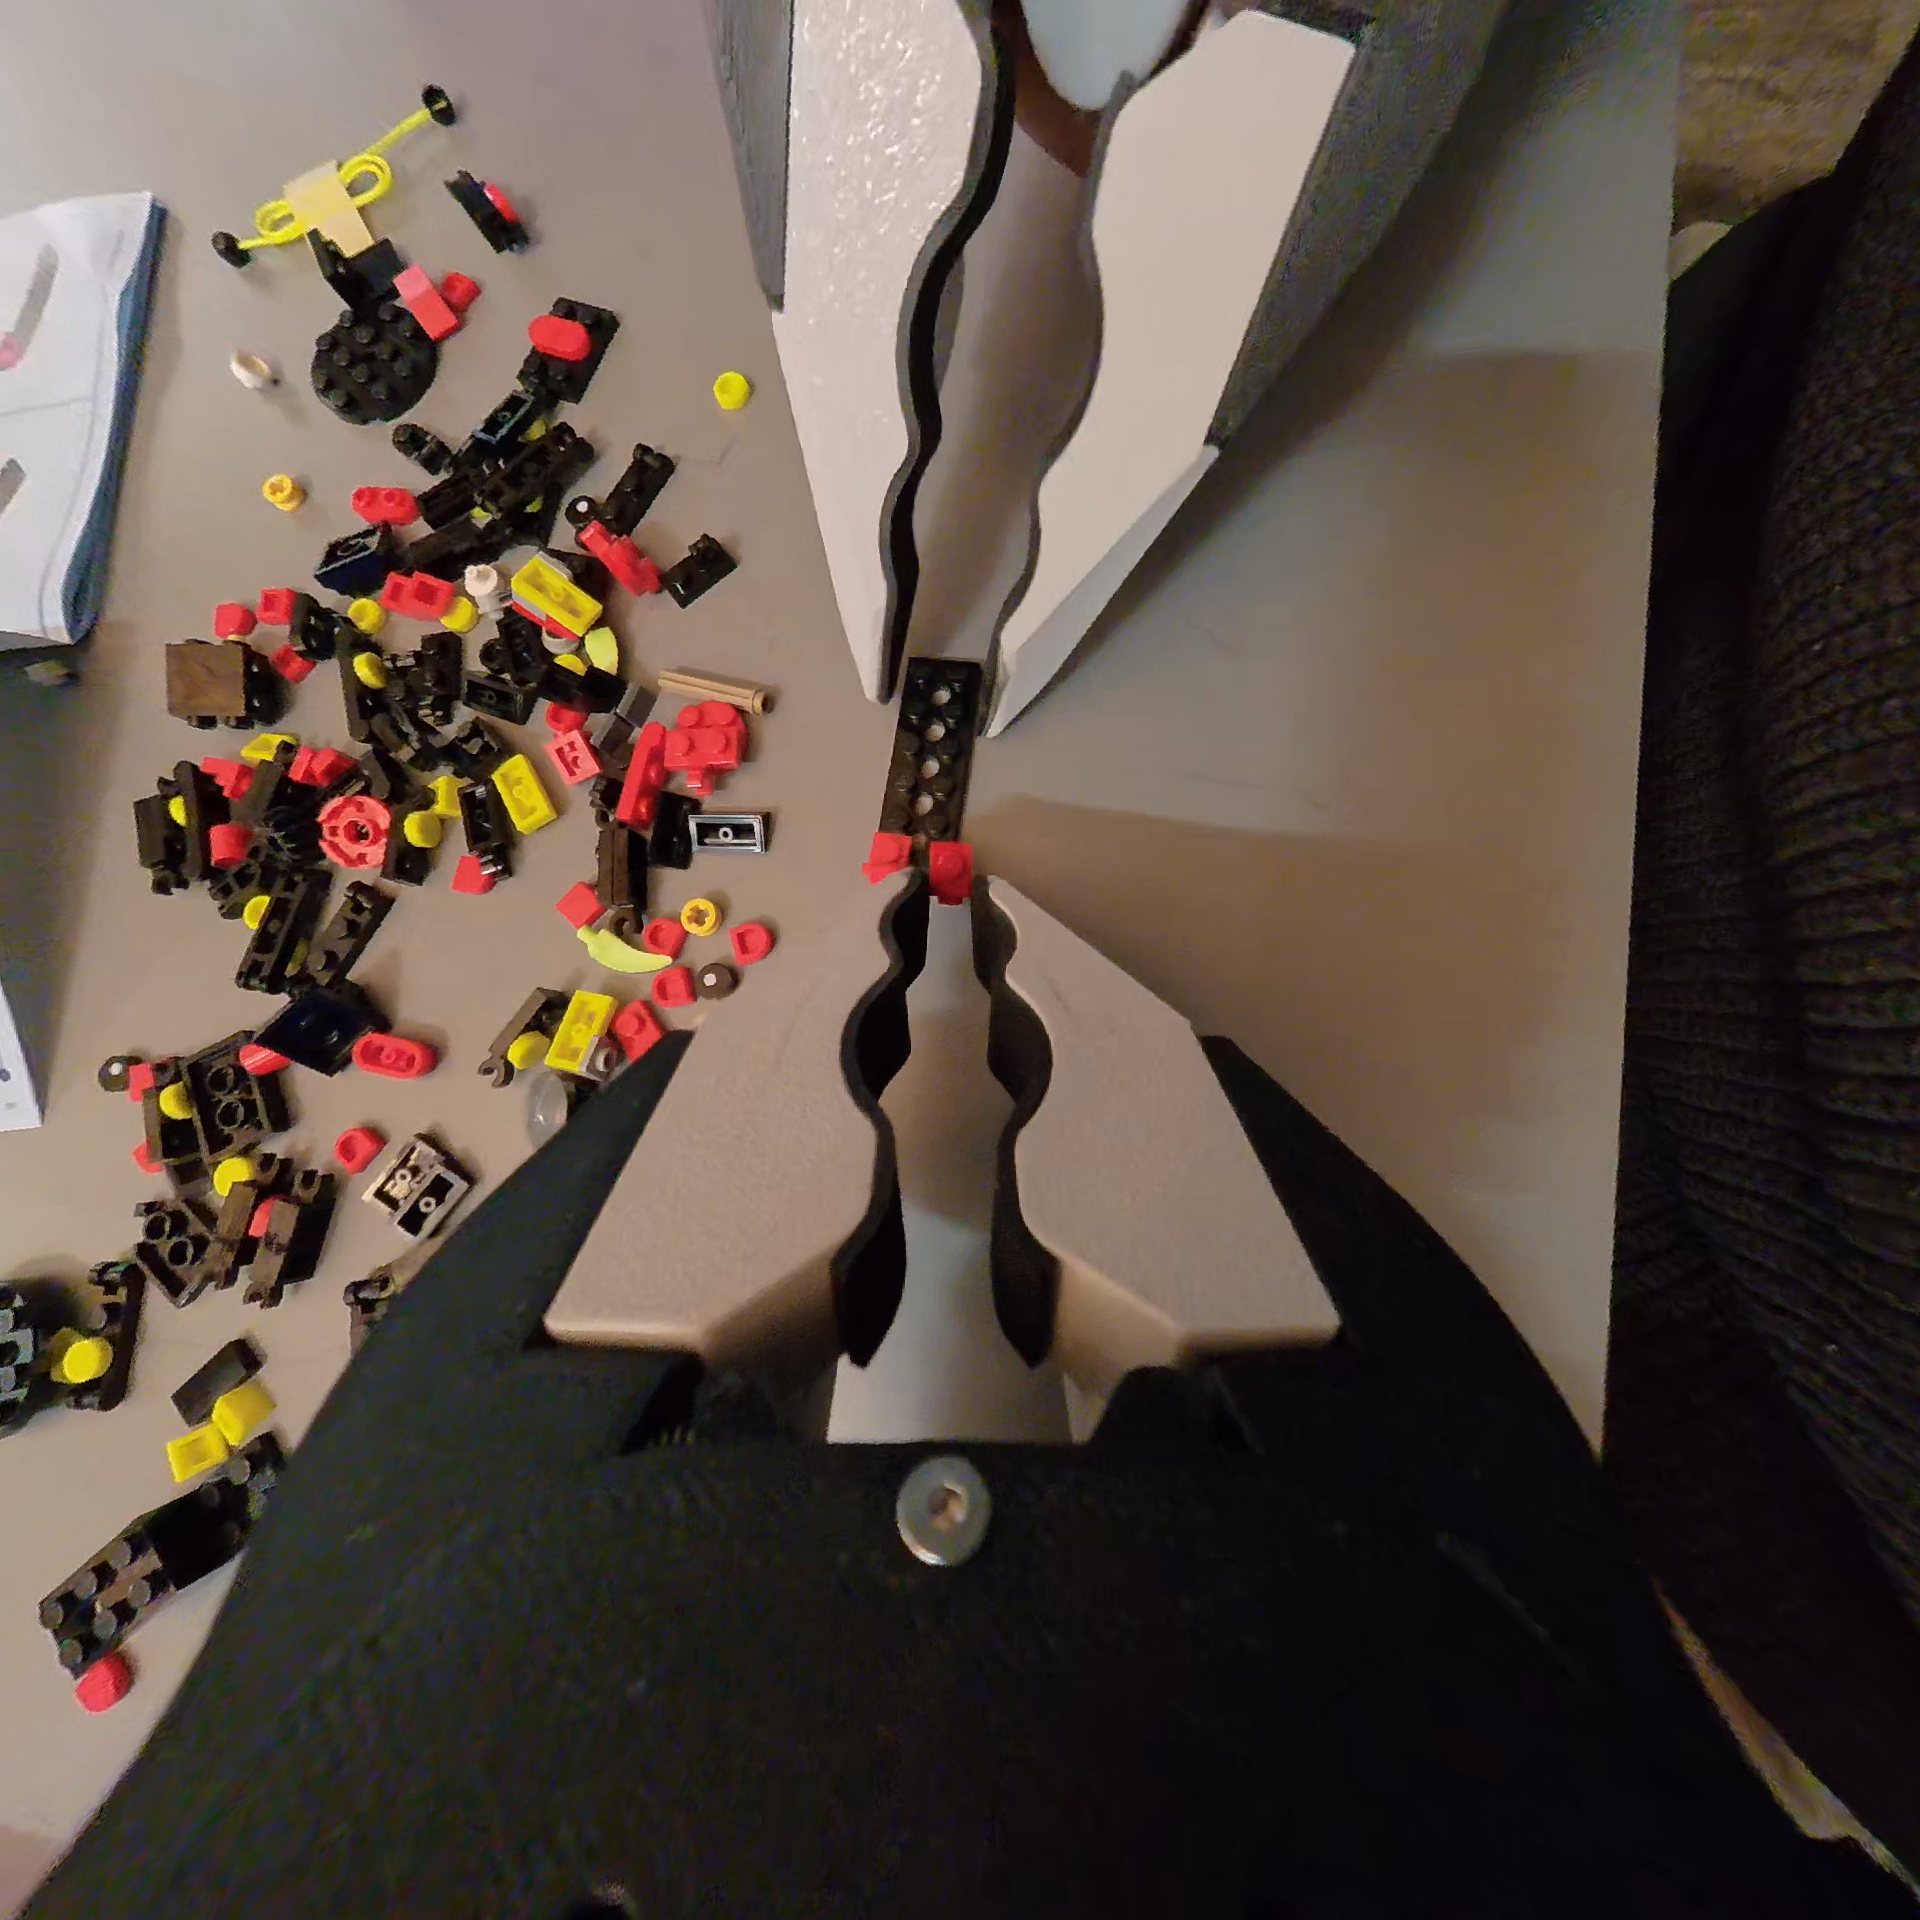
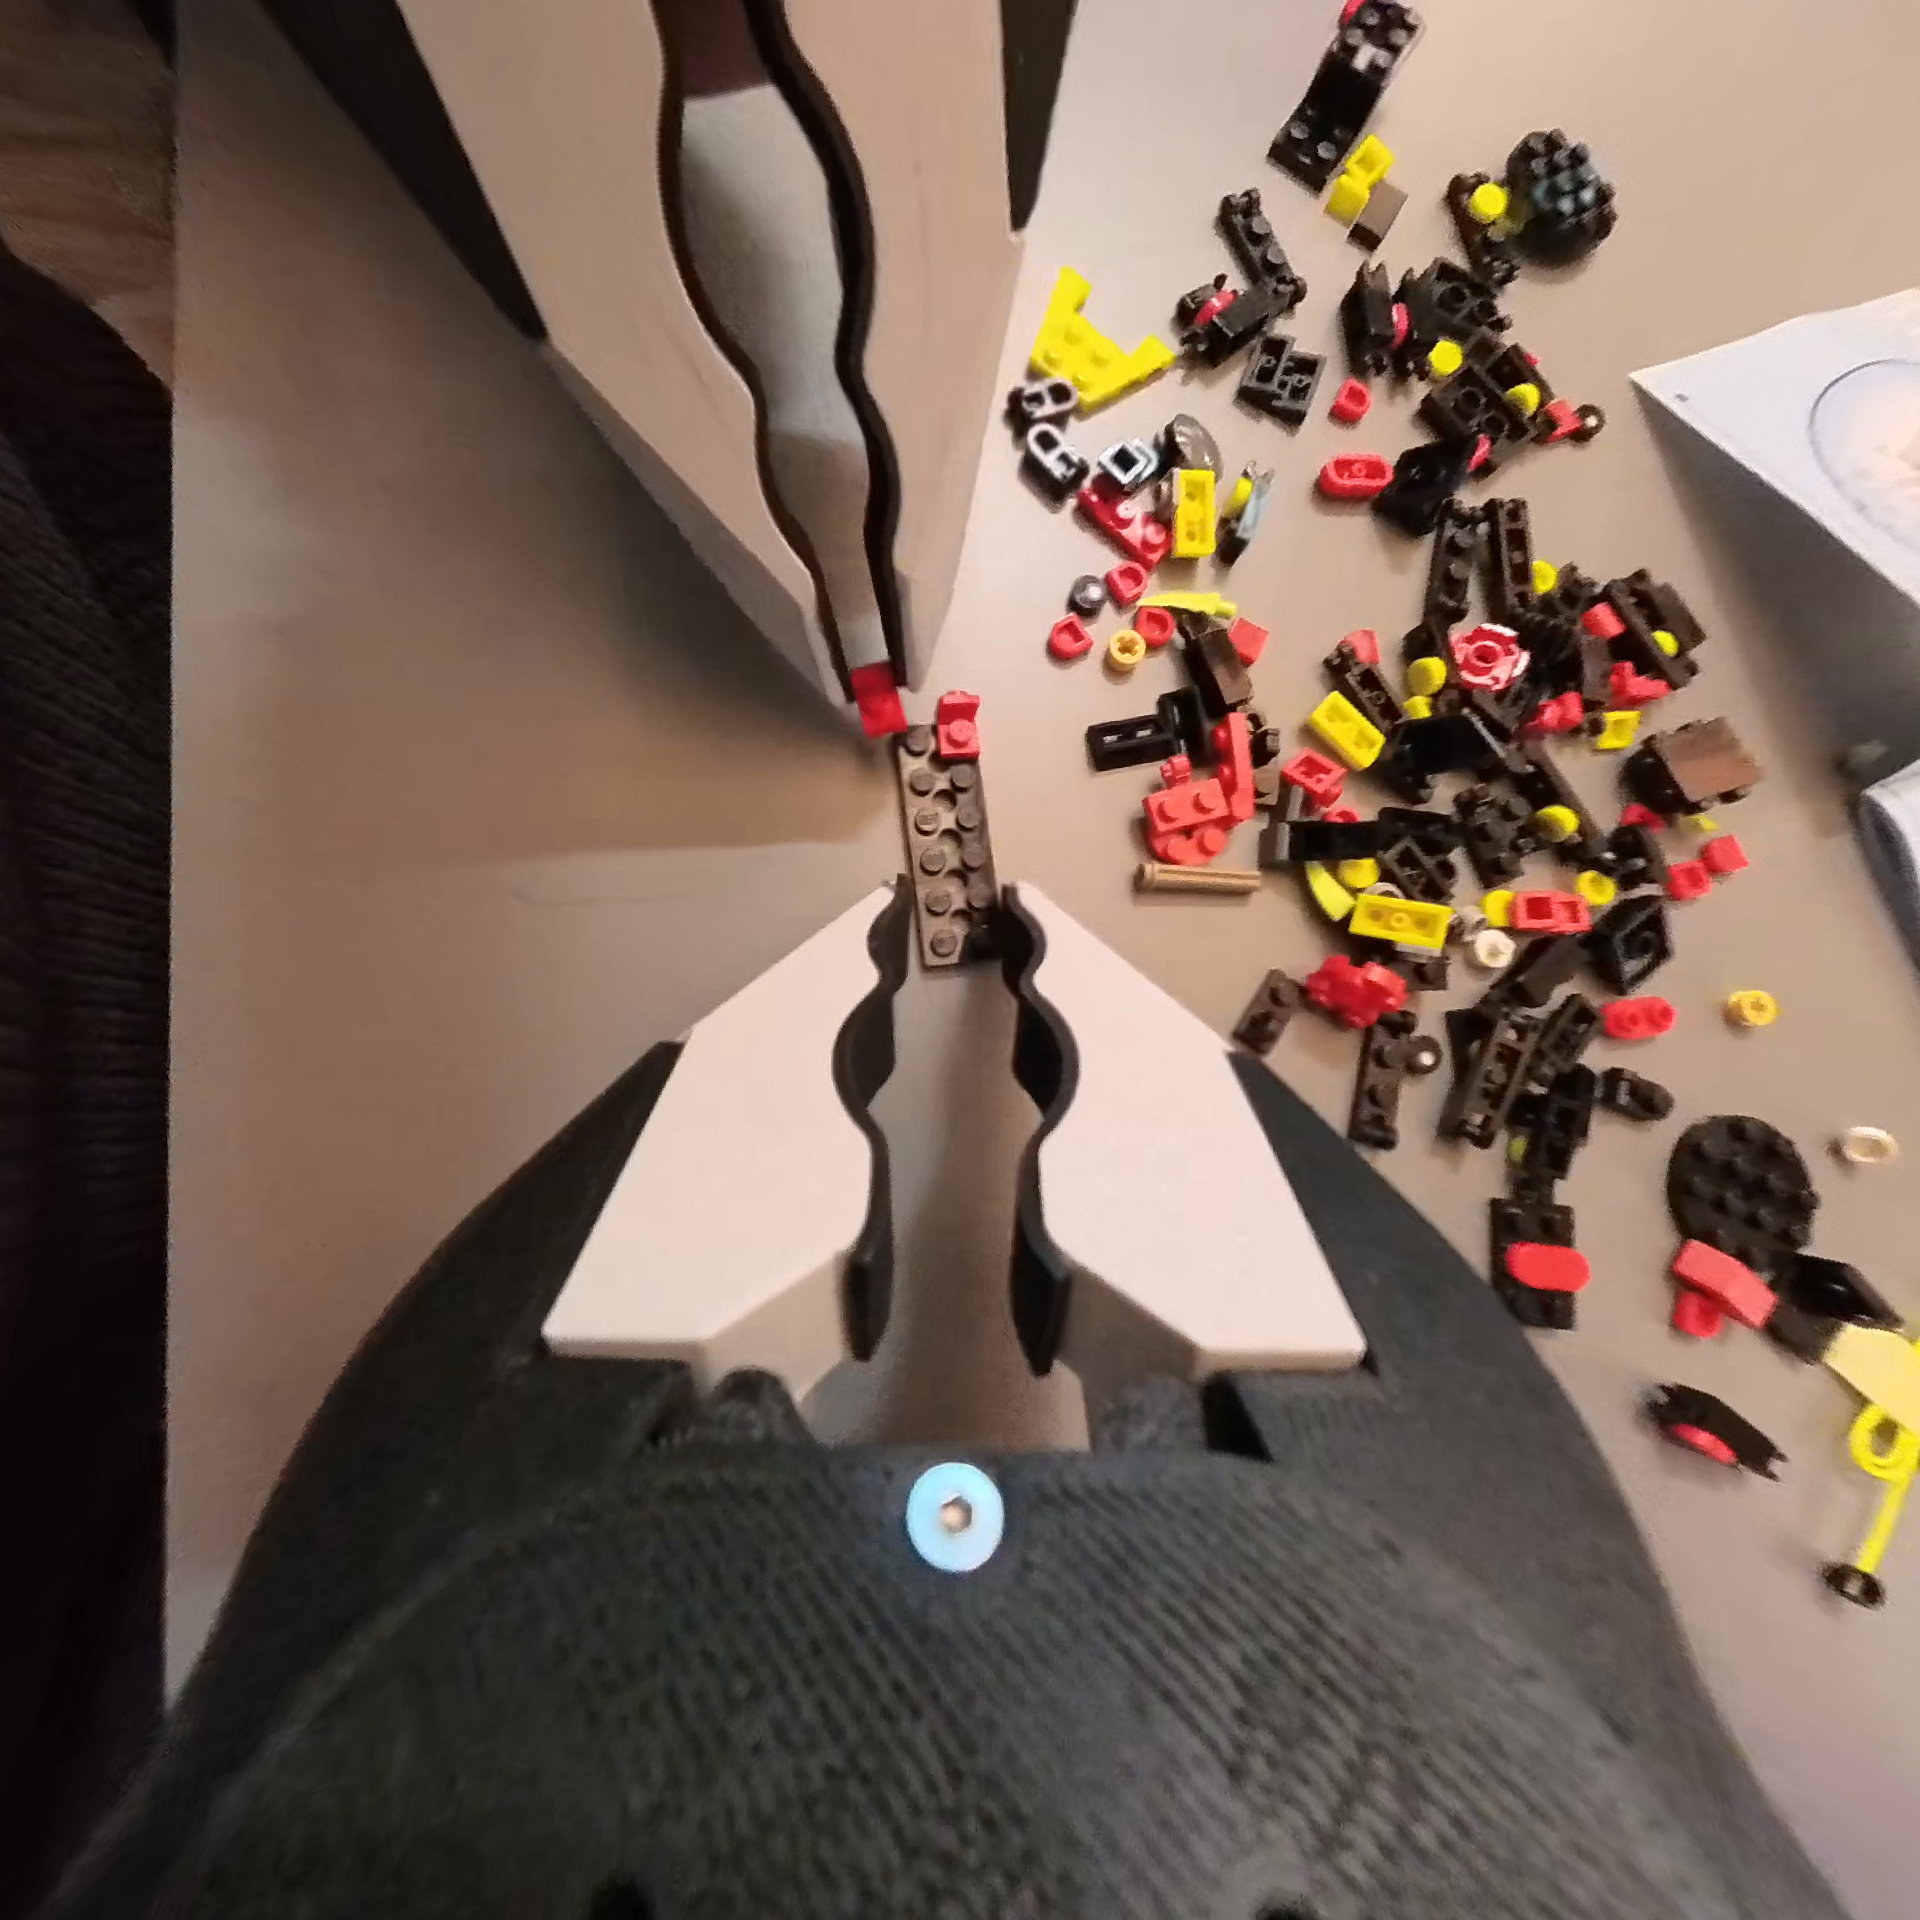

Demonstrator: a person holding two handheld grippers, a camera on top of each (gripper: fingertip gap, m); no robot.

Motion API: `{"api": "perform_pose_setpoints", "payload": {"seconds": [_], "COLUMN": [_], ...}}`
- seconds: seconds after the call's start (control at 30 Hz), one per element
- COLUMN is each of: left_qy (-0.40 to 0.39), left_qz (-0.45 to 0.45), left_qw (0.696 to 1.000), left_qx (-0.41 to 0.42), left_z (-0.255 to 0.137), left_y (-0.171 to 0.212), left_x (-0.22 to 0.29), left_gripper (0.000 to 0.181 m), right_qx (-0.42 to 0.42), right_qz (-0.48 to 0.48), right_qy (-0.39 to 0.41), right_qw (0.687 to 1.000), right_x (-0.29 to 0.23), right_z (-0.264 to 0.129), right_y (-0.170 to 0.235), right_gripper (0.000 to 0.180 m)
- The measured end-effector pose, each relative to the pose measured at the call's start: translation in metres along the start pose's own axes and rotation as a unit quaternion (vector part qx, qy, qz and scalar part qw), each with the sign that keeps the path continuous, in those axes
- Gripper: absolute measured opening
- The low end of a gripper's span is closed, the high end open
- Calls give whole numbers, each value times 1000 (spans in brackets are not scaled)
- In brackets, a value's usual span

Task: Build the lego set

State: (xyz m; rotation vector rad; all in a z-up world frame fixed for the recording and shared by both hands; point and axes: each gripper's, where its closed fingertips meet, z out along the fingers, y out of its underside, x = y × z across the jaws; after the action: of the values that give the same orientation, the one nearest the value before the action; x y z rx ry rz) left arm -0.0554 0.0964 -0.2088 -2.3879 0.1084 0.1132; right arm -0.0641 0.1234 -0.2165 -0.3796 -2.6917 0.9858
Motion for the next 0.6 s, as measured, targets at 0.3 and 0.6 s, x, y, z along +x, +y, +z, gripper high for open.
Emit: {"api": "perform_pose_setpoints", "payload": {"seconds": [0.3, 0.6], "left_qy": [62, 104], "left_qz": [-16, -21], "left_qw": [998, 994], "left_qx": [9, -18], "left_z": [-10, -8], "left_y": [-6, -3], "left_x": [19, 40], "left_gripper": [5, 5], "right_qx": [28, 31], "right_qz": [12, -13], "right_qy": [-101, -146], "right_qw": [994, 989], "right_x": [-19, -28], "right_z": [-6, -16], "right_y": [1, 10], "right_gripper": [13, 13]}}
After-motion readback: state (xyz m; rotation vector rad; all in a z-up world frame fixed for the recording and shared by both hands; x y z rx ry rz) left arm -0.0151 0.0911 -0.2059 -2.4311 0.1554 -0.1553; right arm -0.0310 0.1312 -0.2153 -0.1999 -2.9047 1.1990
